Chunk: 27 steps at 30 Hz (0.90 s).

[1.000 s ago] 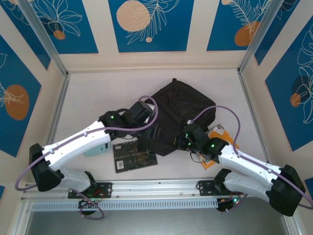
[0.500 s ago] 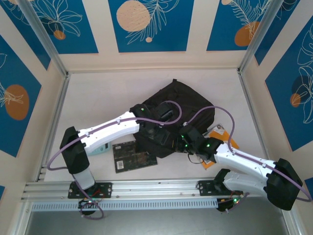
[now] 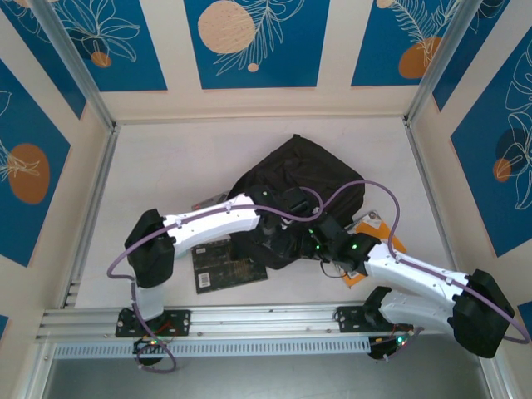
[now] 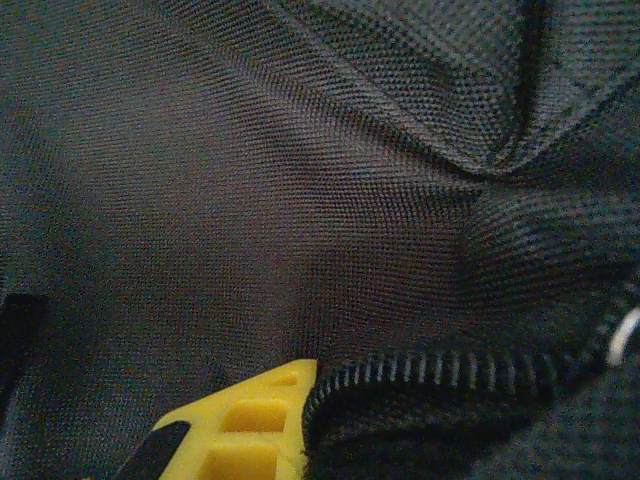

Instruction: Pack books, pencil case, and school supplies into a backpack

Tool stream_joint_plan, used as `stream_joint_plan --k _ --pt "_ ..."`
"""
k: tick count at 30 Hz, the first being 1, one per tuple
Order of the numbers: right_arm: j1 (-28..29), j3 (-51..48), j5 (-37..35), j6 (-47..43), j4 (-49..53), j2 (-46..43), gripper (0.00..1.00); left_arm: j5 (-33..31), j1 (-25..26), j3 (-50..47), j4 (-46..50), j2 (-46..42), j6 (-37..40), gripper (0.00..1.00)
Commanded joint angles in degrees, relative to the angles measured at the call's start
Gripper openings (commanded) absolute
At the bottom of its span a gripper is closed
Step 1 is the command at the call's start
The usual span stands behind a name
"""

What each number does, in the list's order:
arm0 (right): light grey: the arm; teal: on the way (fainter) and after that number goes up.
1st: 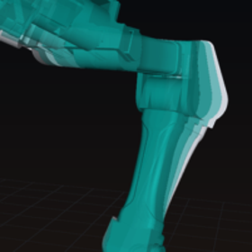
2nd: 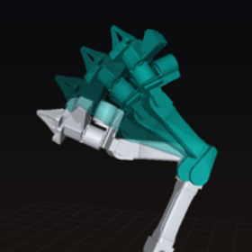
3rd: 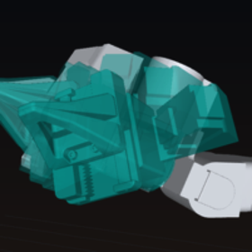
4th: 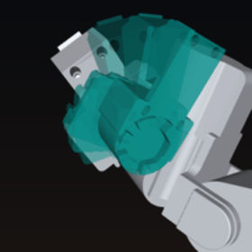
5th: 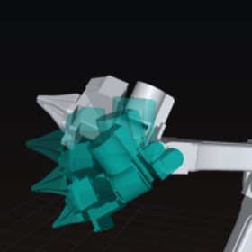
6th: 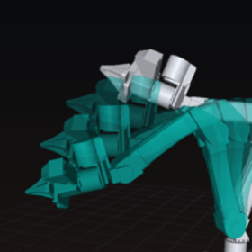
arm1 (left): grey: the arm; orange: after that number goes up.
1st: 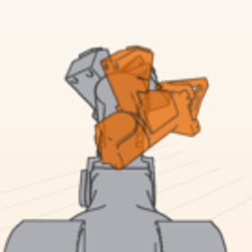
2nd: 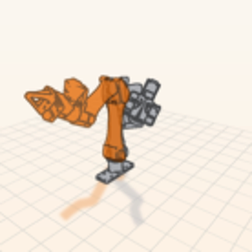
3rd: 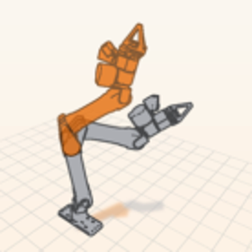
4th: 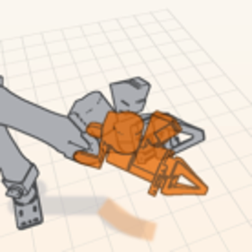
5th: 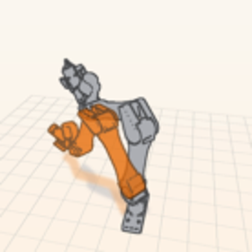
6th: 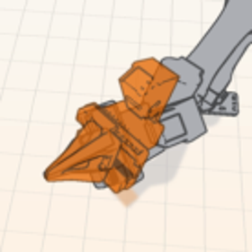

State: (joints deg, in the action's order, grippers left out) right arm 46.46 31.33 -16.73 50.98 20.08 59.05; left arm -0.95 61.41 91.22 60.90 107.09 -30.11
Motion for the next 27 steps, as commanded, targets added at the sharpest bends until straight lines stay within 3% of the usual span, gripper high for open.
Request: stream_joint_plan --k 1,3,4,5,9,17,27 --pt "-1.2 0.2 -3.0 0.1 -1.3 -1.7 0.03 3.8 1.0 -2.3 -0.5 -0.6 0.0 0.4" --pt "-1.8 0.0 -3.1 0.4 -1.3 -2.2 0.02 4.5 1.0 -3.6 -1.8 -1.4 -0.3 0.11" --pt "-2.0 -0.1 -3.1 0.5 -1.3 -2.6 0.01 4.6 1.0 -4.1 -2.4 -1.8 -0.3 0.02" --pt "-2.1 -0.3 -3.2 0.6 -1.3 -2.9 0.01 4.5 0.9 -4.7 -3.0 -2.4 -0.3 0.0" --pt "-2.5 -0.7 -3.2 0.7 -1.2 -3.8 0.01 3.1 0.4 -5.7 -4.4 -4.9 -0.4 0.0" --pt "-2.7 -0.5 -4.6 0.6 0.4 -5.1 0.0 -6.8 -2.4 -7.6 -4.3 -15.8 -1.8 0.0" --pt "-2.8 1.1 -5.6 0.6 1.8 -4.7 0.0 -12.3 -2.7 -13.1 -4.5 -22.0 -2.5 0.0"
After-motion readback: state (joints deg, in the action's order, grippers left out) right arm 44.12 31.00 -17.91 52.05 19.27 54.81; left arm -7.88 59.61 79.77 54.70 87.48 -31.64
